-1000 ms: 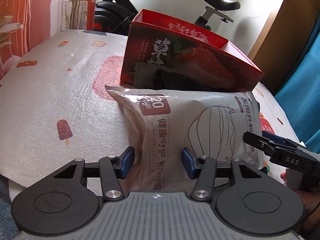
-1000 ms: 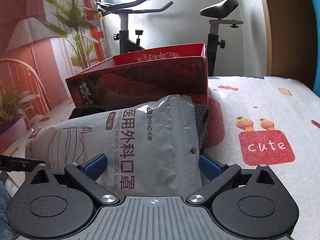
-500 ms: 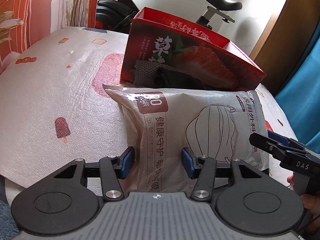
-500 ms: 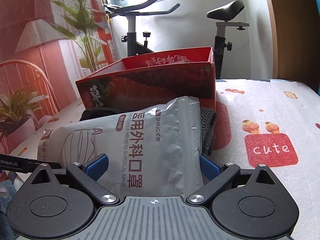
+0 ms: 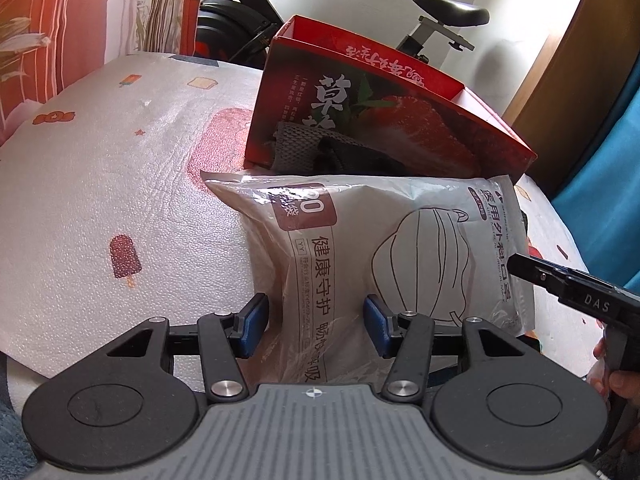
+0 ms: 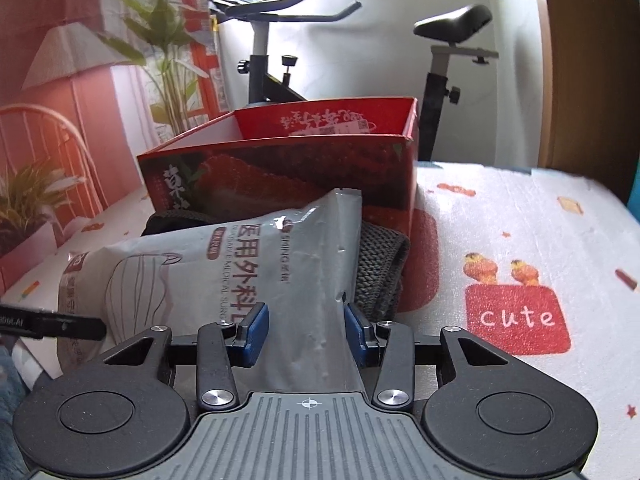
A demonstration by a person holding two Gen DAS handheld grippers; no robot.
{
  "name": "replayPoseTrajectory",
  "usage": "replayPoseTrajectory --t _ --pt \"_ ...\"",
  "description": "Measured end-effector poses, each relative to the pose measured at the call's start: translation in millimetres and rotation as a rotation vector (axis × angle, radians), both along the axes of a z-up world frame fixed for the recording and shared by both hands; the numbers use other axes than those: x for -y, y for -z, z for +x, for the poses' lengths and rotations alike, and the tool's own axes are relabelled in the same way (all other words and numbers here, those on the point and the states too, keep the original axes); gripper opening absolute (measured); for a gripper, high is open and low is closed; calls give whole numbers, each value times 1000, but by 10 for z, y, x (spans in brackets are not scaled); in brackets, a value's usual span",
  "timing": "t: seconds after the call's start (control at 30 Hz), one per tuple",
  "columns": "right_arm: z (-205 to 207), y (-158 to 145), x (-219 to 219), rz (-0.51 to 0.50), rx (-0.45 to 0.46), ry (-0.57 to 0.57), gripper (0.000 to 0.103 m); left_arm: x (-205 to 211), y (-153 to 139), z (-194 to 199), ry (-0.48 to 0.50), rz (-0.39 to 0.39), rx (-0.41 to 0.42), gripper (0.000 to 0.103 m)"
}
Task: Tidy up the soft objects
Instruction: 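Close the right tool on the grey mask bag's edge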
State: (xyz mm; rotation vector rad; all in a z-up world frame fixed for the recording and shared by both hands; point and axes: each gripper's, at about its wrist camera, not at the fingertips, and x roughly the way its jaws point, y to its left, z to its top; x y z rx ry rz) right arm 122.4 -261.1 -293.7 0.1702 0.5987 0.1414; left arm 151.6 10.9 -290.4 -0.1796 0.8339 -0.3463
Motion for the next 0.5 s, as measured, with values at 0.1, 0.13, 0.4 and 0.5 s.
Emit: replayPoseTrajectory --t 0.1,0.13,0.4,0.5 --pt "82 41 125 49 -17 -3 27 -6 2 8 -3 0 -2 57" --pt "104 54 162 61 -22 -1 15 -7 2 11 -4 0 -3 58" --pt "161 85 289 91 -55 -62 19 -7 15 40 -18 -2 -14 59" --pt "234 30 324 88 -52 -80 24 -7 19 40 -18 0 -16 59"
